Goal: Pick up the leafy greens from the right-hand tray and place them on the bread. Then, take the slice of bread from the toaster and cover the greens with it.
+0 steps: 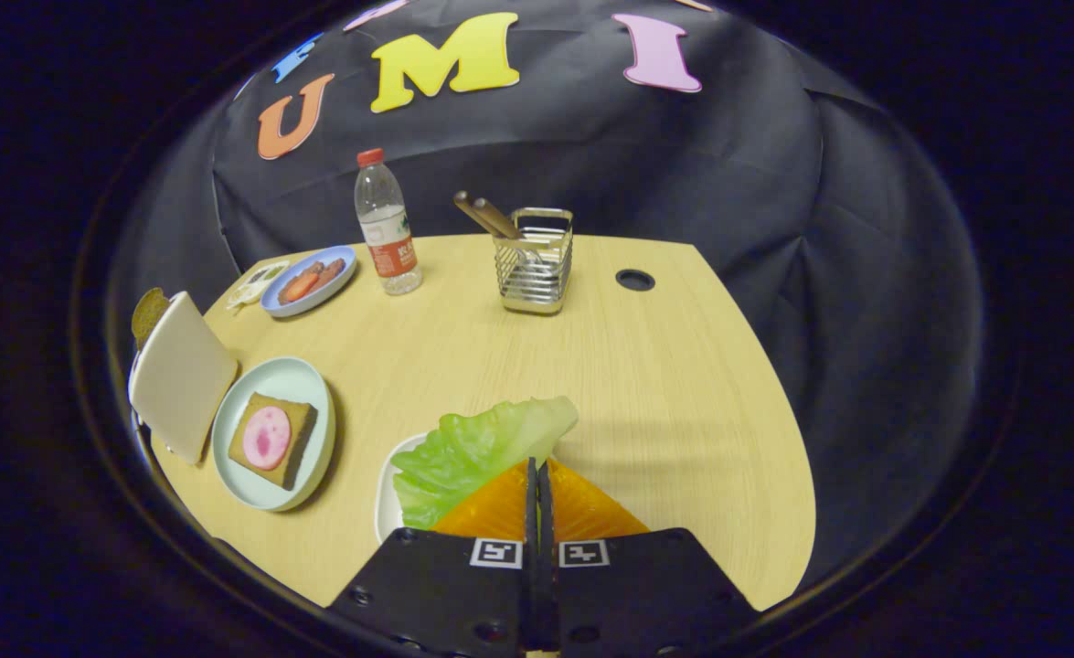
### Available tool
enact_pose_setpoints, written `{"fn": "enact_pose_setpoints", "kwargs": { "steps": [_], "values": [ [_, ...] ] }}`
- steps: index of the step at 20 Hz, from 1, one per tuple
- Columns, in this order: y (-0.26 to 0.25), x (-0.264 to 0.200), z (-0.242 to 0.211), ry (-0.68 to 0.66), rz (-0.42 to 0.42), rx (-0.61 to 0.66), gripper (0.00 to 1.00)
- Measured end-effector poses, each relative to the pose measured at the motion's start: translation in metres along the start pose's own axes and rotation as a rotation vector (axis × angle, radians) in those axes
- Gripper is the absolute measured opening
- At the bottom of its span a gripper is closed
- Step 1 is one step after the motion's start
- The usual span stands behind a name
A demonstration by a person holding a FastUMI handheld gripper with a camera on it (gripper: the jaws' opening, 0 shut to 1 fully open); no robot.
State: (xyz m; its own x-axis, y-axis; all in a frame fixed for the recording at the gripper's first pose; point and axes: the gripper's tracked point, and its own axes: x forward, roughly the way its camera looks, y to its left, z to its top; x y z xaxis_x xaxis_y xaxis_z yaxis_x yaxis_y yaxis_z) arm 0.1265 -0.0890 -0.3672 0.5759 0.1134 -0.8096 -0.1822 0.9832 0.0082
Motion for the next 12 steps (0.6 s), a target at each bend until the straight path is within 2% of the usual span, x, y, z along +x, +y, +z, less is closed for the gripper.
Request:
{"fn": "enact_pose_setpoints", "kwargs": {
  "steps": [6, 12],
  "values": [
    [0.033, -0.047, 0.013, -0.033, 0.018, 0.054, 0.0],
    [0.074, -0.081, 0.021, -0.061, 0.008, 0.036, 0.0]
  ]
}}
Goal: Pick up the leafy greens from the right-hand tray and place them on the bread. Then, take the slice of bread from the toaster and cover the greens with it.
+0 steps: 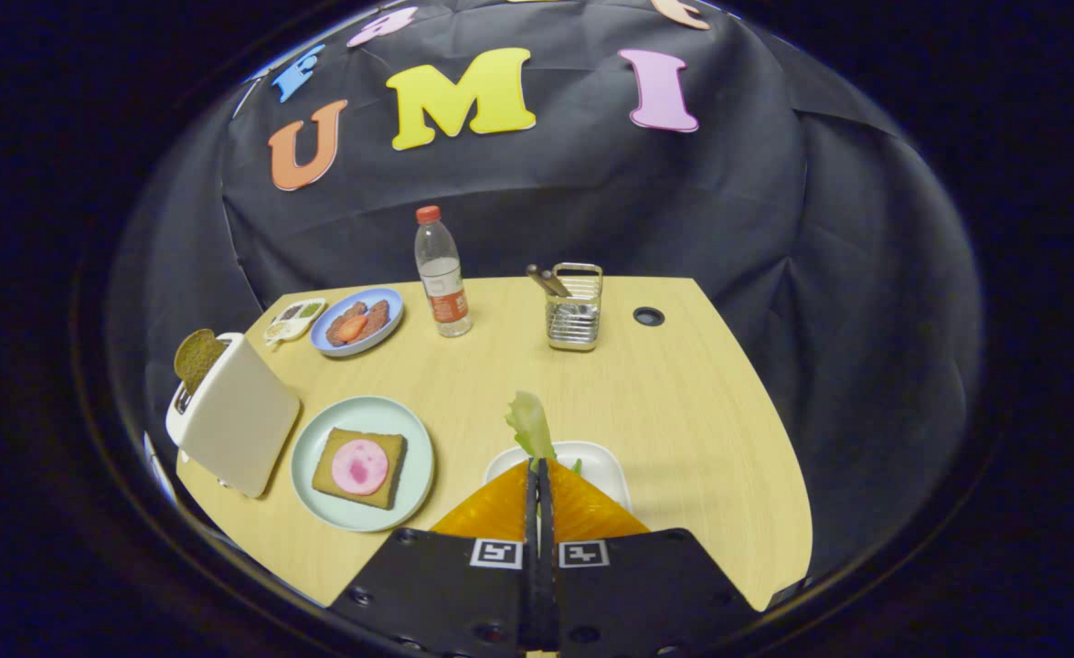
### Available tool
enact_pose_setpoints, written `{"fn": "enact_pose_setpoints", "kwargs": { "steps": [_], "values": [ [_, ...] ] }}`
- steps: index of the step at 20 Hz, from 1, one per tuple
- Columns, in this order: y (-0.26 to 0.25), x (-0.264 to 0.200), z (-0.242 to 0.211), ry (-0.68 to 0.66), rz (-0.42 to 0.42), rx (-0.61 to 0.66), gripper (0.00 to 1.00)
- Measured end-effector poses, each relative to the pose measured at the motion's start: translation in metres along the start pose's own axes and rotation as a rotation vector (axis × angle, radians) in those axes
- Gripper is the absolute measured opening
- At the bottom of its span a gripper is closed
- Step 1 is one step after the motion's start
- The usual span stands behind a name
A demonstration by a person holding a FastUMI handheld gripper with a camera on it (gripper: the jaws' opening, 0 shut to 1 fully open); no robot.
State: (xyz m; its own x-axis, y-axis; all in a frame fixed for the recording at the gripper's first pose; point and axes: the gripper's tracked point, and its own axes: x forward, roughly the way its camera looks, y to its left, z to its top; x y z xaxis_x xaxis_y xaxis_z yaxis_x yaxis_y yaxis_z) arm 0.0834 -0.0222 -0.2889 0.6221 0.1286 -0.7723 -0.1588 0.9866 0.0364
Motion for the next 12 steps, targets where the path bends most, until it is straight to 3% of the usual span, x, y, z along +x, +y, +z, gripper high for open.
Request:
{"fn": "enact_pose_setpoints", "kwargs": {
  "steps": [5, 12],
  "values": [
    [0.054, -0.018, 0.004, -0.01, 0.013, -0.055, 0.0],
    [0.163, -0.028, 0.011, -0.016, 0.101, -0.112, 0.0]
  ]
}}
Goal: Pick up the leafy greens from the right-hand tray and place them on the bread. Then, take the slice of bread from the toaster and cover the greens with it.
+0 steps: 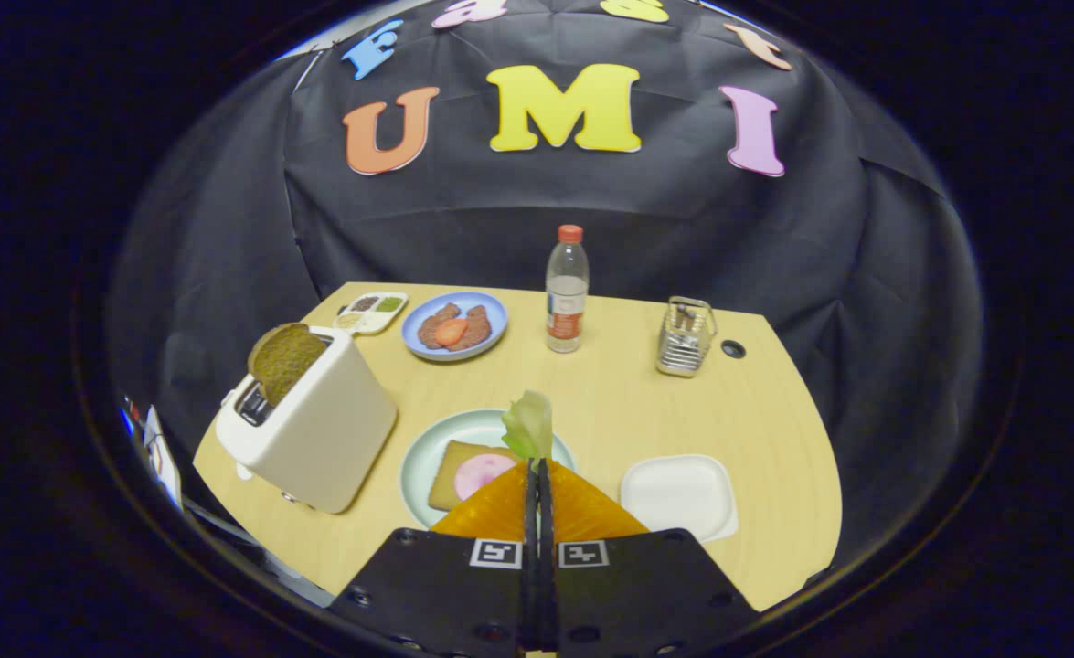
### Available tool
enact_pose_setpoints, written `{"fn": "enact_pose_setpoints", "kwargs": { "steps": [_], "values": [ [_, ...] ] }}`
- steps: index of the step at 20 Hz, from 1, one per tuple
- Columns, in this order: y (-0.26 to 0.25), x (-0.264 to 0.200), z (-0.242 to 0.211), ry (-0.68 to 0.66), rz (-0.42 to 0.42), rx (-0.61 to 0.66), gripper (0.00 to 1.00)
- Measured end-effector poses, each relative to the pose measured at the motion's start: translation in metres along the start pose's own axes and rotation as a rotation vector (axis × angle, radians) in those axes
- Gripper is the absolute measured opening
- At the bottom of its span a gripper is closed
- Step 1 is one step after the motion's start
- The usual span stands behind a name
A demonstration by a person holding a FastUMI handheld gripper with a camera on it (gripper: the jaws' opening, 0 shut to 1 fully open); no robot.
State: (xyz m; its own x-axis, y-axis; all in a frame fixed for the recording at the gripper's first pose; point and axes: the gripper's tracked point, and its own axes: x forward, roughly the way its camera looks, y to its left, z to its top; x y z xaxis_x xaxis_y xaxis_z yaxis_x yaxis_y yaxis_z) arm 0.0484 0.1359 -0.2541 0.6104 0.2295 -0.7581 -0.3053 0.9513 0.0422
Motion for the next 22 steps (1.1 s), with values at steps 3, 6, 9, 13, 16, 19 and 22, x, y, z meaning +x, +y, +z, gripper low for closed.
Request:
{"fn": "enact_pose_setpoints", "kwargs": {
  "steps": [3, 6, 9, 13, 16, 19, 22],
  "values": [
    [0.053, 0.002, 0.003, 0.01, 0.058, -0.01, 0.0],
    [0.094, 0.01, -0.006, 0.049, 0.115, 0.003, 0.0],
    [0.11, 0.026, -0.016, 0.085, 0.119, 0.023, 0.0],
    [0.086, 0.058, -0.021, 0.108, 0.037, 0.028, 0.0],
    [0.061, 0.083, -0.03, 0.153, -0.027, 0.03, 0.0],
    [0.043, 0.102, -0.04, 0.193, -0.065, 0.024, 0.0],
    [0.034, 0.114, -0.043, 0.205, -0.086, 0.026, 0.0]
  ]
}}
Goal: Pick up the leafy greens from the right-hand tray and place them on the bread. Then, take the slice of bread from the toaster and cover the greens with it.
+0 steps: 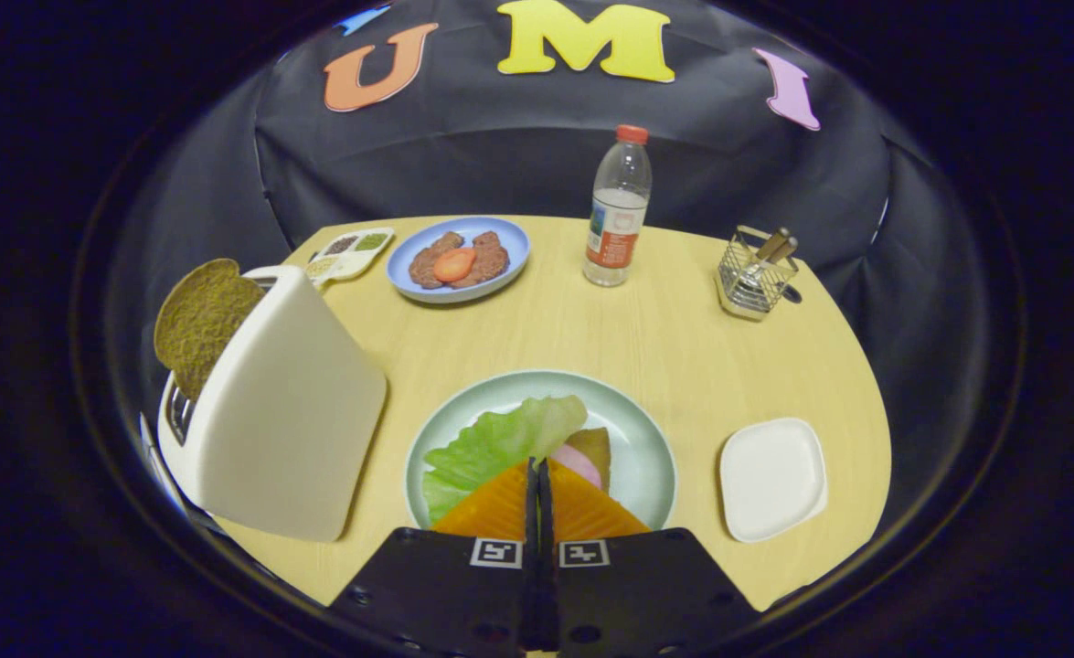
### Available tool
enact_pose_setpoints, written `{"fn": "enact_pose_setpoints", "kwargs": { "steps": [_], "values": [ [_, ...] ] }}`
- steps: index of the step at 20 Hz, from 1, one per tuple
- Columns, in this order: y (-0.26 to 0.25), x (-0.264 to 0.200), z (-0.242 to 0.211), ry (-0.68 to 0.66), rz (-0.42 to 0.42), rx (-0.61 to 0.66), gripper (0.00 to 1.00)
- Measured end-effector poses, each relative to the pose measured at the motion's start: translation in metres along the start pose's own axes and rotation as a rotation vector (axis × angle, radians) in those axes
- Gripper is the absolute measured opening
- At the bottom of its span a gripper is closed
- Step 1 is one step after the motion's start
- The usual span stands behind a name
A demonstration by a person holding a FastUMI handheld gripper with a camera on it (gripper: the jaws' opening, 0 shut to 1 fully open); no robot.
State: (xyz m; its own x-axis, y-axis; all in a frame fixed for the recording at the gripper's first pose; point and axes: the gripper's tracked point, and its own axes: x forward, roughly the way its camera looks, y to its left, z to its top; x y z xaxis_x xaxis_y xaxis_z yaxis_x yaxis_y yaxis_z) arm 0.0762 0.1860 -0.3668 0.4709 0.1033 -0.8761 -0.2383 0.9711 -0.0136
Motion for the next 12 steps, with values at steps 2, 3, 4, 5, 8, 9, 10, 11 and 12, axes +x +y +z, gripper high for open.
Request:
{"fn": "enact_pose_setpoints", "kwargs": {
  "steps": [2, 3, 4, 5, 8, 9, 10, 11, 12],
  "values": [
    [-0.013, 0.003, -0.002, -0.005, -0.053, -0.032, 0.0],
    [-0.024, 0.005, 0.0, -0.022, -0.096, -0.037, 0.02],
    [-0.029, 0.003, 0.0, -0.03, -0.115, -0.029, 0.02],
    [-0.031, 0.004, -0.003, -0.027, -0.126, -0.014, 0.05],
    [-0.028, -0.003, -0.004, -0.039, -0.096, 0.014, 0.06],
    [-0.023, -0.008, -0.005, -0.052, -0.07, 0.009, 0.22],
    [-0.025, -0.011, -0.004, -0.067, -0.073, 0.006, 0.37],
    [-0.029, -0.015, -0.004, -0.08, -0.078, 0.007, 0.51],
    [-0.031, -0.022, -0.004, -0.089, -0.088, 0.015, 0.65]
  ]
}}
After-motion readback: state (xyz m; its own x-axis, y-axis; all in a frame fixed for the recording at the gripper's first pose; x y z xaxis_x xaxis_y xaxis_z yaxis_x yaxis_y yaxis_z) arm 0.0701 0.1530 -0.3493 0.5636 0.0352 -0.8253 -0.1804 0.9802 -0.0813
